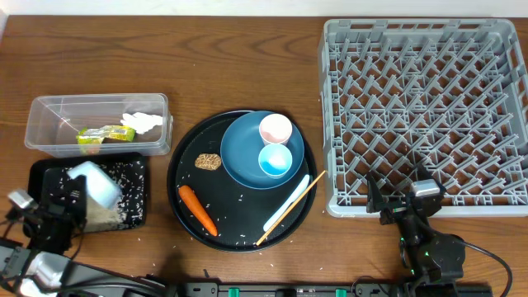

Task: Sort waste into correct bins and load items into the dishwasher rack
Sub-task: 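Shake the tipped bowl over the black tray, then raise it upright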

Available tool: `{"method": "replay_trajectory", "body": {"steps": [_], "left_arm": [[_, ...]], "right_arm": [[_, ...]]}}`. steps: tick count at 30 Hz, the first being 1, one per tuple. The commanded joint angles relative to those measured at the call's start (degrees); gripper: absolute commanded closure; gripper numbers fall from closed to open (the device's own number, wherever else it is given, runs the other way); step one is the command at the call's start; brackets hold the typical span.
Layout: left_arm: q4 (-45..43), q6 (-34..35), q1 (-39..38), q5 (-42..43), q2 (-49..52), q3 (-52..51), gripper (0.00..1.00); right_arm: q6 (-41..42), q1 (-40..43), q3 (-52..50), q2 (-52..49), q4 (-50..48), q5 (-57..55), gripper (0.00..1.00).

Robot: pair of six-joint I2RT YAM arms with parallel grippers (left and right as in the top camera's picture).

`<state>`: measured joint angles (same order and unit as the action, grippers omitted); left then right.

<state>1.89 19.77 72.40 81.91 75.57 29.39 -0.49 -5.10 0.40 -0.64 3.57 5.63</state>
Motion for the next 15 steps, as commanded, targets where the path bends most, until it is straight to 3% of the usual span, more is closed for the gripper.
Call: {"method": "replay_trajectory", "body": {"steps": [1,4,5,7,11,13,15], "left_arm": [[2.43,3.08,0.70,-2.56,0.90,0.46,0.94],[1.29,-0.20,0.72,2.12,1.22,0.46,0.94],[1.53,0.98,0.72,1.05,1.22,0.46,0.94],[0.02,5.27,0.72,8.24,1.11,0.50,0.94],[-0.83,8.00,0.55,-3.19,0.00,0.55,0.94],[-1.53,13.97,0.52,-0.07,-0.04,0.57,0.94],[-3.76,14.21,0.04,-4.37,-0.39,0.57,0.94]], "right_arm": [[-0.42,-0.17,-0.09,0.11,0.11,0.42,0.01],[-0.42,-0.17,-0.09,0.11,0.11,0.42,0.01],[-0.44,-0.17,-0.09,0.11,0.11,0.42,0.01],[-0.44,-0.17,-0.09,0.11,0.11,0.42,0.01],[-0.42,-0.17,-0.09,0.11,0.11,0.42,0.01],[-0.44,-0.17,-0.09,0.11,0.09,0.42,0.01],[-0.42,-0.17,-0.09,0.11,0.11,0.42,0.01]]}}
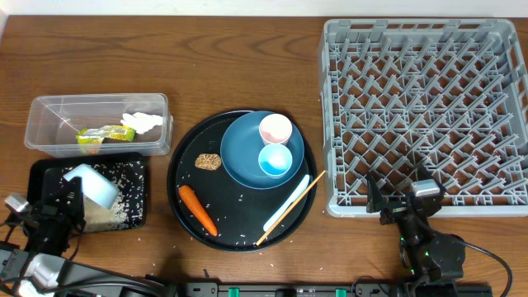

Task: Sort waste into correct bins and load items into the dishwasher rack
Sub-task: 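Shake the tipped bowl over the black tray, then raise it upright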

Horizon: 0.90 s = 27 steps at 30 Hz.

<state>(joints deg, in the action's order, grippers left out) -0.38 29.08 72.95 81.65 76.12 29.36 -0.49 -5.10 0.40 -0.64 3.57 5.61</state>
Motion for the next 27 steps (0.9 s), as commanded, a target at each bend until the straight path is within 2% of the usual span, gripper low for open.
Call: {"method": "replay_trajectory", "body": {"steps": [1,3,5,8,10,16,20,24,27], "left_arm": [[-1.29,6.16,-0.66,-5.38,-0.96,0.59,0.94],[-3.85,12.22,-0.66,1.49,-1.01,0.61,0.94],[-10.32,11.74,-1.36,-1.11,-1.22,0.59,0.94],[-11.10,16.68,-2.08,1.40,-1.22,0.59,0.94],[-12.85,14.01,-2.45,1.14,-1.77,0.59,0.94],[-15.43,14.67,-5.53,0.94,-2.56,0.61,0.94],[-22.80,20.22,-11.45,1.29,-5.73,1.33,0.94],[-31.17,29.42,-19.28,0.24,-10.64,4.46,0.94],[-33.55,33.20,-25.11,-0.26,-14.05,7.15,0.94]], "right_arm": [[-0.44,-0.17,-0.09,0.11,0.11,0.44,0.01],[-0.44,-0.17,-0.09,0.11,0.11,0.44,0.01],[-0.44,-0.17,-0.09,0.11,0.11,0.44,0.01],[-0.44,-0.17,-0.09,0.11,0.11,0.44,0.01],[-0.42,-0.17,-0.09,0.11,0.11,0.44,0.01],[-0.42,-0.17,-0.09,0.11,0.11,0.44,0.01],[-0.42,-0.17,-0.09,0.11,0.11,0.44,0.01],[-0.42,-0.17,-0.09,0.09,0.11,0.44,0.01],[-0.42,-0.17,-0.09,0.09,0.11,0.44,0.01]]}}
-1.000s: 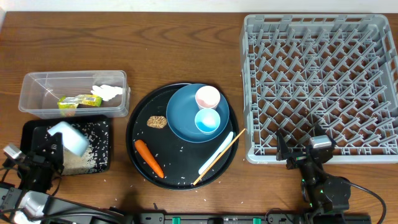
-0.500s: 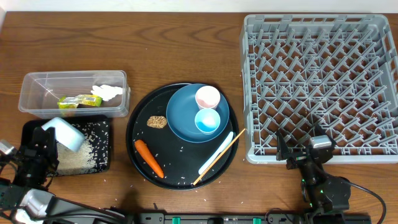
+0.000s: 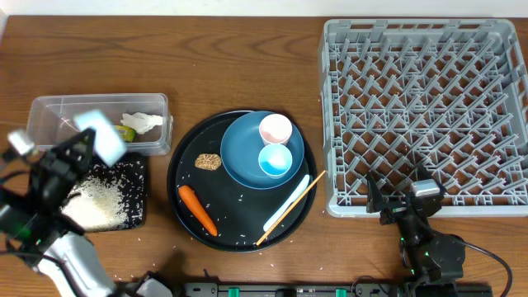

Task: Sort waste into correct bins and load items into the dishwasher rack
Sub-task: 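Shake the tipped bowl over the black tray, then raise it upright, then carry the empty bowl right and set it on the blue plate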

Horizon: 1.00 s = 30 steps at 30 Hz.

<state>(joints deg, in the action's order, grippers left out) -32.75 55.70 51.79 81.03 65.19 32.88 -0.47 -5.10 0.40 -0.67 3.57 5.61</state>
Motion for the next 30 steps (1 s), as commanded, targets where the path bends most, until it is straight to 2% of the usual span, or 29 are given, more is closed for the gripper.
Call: {"method": "replay_trajectory", "body": {"steps": [1,6,13,17,20,22,27,30], "left_arm": [[-1.16,6.60,-5.62,0.11,-4.02,4.22,0.94],[-0.33,7.45,-13.33,-3.19,-6.08,4.63,0.94],[4.66,6.97,-22.99,-13.44,-6.03,4.66,0.94],[15.76,-0.37,-28.48,-21.24,-6.05,4.66,0.94],[28.83,-10.99,-34.75,-33.44,-6.03,4.70,0.94],[34.34,-16.59,-39.32,-40.72,-6.03,5.11,0.94],[39.56,-22.38,-50.31,-54.27,-6.03,6.80,0.94],[39.91,-25.14,-56.78,-59.04,-6.01,7.02,0.94]], "right_arm": [[-0.44,-0.17,-0.09,0.11,0.11,0.44,0.01],[-0.44,-0.17,-0.09,0.13,0.11,0.44,0.01],[-0.46,-0.17,-0.09,0.13,0.11,0.44,0.01],[-0.44,-0.17,-0.09,0.13,0.11,0.44,0.01],[-0.44,-0.17,-0.09,0.11,0.11,0.44,0.01],[-0.44,-0.17,-0.09,0.13,0.11,0.44,0.01],[-0.44,-0.17,-0.09,0.13,0.11,0.44,0.01],[-0.44,-0.17,-0.09,0.13,0.11,0.44,0.01]]}}
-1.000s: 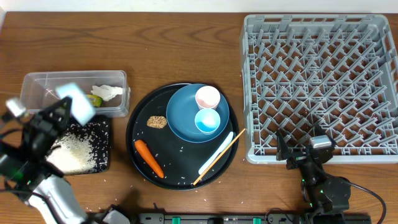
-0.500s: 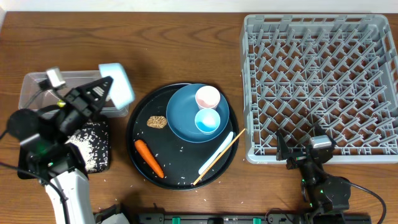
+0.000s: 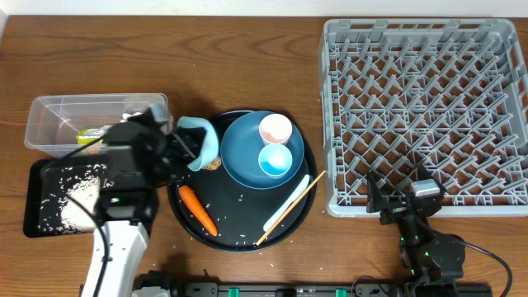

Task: Sort waste into correct bins and load items into the dishwasher rack
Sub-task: 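Carry the empty bowl right and set it on the blue plate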

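Observation:
My left gripper (image 3: 183, 148) is shut on a light-blue cup (image 3: 200, 139), held tilted over the left edge of the round black tray (image 3: 239, 237). The tray carries a blue plate (image 3: 239, 161) with a pink cup (image 3: 275, 129) and a small blue cup (image 3: 275, 159), a carrot (image 3: 198, 210), a brown bit of food (image 3: 214, 164) half hidden by the held cup, a white spoon (image 3: 280, 210) and a chopstick (image 3: 299, 198). The grey dishwasher rack (image 3: 429, 107) stands at the right. My right gripper (image 3: 396, 202) rests open at the rack's front edge.
A clear plastic bin (image 3: 49, 115) at the left holds a yellow-green wrapper and white tissue, partly hidden by my left arm. In front of it a black rectangular bin (image 3: 41, 224) holds a pile of rice (image 3: 78, 198). Rice grains are scattered on the round tray.
My left gripper has moved right with the light-blue cup, from above the two bins at the left to the left edge of the round tray. The right arm has not moved.
My left gripper held the light-blue cup tipped over the black bin, with rice under it, and stayed there a moment later. Then the cup was raised near the clear bin, leaving a rice pile in the black bin. Now it hangs at the round tray.

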Available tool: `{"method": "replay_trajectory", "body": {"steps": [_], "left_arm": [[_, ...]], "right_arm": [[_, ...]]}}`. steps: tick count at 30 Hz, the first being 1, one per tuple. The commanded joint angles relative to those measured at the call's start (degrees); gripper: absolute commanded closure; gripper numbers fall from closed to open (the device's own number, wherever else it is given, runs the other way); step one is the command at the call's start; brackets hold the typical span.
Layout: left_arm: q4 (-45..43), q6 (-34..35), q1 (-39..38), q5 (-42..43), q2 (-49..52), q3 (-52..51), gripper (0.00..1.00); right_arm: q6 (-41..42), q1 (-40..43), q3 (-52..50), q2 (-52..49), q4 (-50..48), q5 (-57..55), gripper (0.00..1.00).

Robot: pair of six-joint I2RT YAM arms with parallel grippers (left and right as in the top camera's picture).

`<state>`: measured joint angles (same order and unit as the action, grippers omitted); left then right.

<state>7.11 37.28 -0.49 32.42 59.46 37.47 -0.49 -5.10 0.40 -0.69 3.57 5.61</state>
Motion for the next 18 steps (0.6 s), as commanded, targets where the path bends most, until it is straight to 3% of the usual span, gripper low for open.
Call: {"method": "replay_trajectory", "body": {"steps": [1,10,18], "left_arm": [[0.15,-7.28,-6.75,-11.98,-0.11,2.43,0.94],[0.07,-12.90,-22.60,-24.26,6.71,2.43,0.94],[-2.78,-14.34,-26.29,-26.60,14.53,2.43,0.93]], "right_arm": [[-0.44,-0.17,-0.09,0.15,0.11,0.44,0.01],[-0.42,-0.17,-0.09,0.15,0.11,0.44,0.01],[-0.42,-0.17,-0.09,0.13,0.11,0.44,0.01]]}}
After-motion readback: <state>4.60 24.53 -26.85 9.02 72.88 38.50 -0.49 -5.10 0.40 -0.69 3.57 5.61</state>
